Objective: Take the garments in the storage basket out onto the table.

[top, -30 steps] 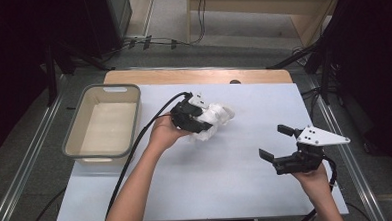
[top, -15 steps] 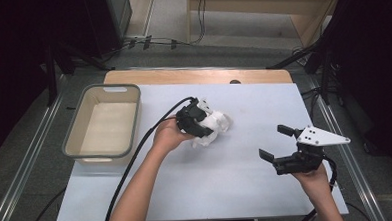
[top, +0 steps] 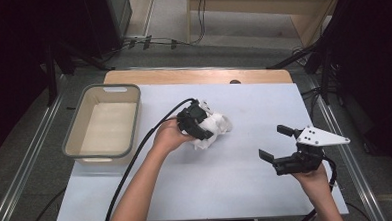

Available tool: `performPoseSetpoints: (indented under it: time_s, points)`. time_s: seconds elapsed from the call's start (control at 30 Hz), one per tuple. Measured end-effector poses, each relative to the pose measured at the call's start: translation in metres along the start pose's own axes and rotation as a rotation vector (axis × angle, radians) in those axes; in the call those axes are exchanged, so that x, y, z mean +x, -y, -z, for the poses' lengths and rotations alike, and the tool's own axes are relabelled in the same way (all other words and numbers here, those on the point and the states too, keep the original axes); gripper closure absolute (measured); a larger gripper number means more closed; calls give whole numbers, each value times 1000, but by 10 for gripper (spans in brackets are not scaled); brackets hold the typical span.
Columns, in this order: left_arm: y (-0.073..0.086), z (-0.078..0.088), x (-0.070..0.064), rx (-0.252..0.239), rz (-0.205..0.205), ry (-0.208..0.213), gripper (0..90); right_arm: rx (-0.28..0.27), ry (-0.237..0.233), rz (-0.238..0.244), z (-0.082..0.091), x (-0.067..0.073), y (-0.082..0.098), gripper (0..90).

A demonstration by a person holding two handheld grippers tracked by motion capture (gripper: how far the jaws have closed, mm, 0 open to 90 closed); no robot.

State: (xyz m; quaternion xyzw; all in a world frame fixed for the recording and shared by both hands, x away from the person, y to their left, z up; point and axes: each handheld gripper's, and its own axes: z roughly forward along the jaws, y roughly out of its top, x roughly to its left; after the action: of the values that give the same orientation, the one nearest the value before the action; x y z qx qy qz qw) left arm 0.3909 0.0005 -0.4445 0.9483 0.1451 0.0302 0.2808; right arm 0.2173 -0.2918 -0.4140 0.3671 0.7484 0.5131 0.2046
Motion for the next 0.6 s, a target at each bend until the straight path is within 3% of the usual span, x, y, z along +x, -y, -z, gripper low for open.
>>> performPoseSetpoints:
  time_s: [0.27,0.4,0.53,0.6]
  points:
    - [1,5,2,-33,34,45,322,1,1,-3,0,-1,0,0]
    - [0,14,3,-95,95,88,163,2,1,-1,0,-1,0,0]
    - [-2,23,-1,-130,127,49,8,2,2,-1,0,0,0,0]
    - [-3,29,-3,-153,127,40,0,0,2,0,0,0,0,0]
